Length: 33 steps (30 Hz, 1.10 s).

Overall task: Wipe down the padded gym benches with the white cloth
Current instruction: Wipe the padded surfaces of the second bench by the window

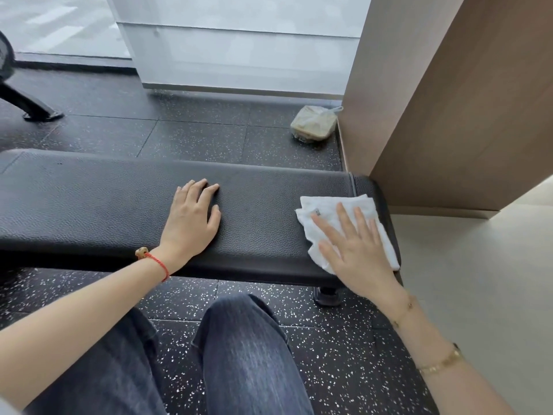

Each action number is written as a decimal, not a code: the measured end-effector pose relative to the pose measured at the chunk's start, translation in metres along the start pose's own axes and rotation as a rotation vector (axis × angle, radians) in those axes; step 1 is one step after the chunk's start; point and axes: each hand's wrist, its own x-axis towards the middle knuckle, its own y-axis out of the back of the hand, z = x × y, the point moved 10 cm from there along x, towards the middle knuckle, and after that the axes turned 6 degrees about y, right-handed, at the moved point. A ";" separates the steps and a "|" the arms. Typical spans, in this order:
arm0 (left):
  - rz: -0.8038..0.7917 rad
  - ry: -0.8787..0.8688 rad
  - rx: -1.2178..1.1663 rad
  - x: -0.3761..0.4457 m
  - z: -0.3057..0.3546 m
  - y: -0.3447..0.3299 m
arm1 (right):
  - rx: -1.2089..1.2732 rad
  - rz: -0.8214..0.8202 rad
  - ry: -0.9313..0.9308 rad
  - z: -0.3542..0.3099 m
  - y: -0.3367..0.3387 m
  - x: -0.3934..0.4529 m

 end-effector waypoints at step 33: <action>0.035 0.056 -0.056 -0.003 -0.005 0.004 | -0.015 -0.014 0.001 -0.008 -0.001 0.022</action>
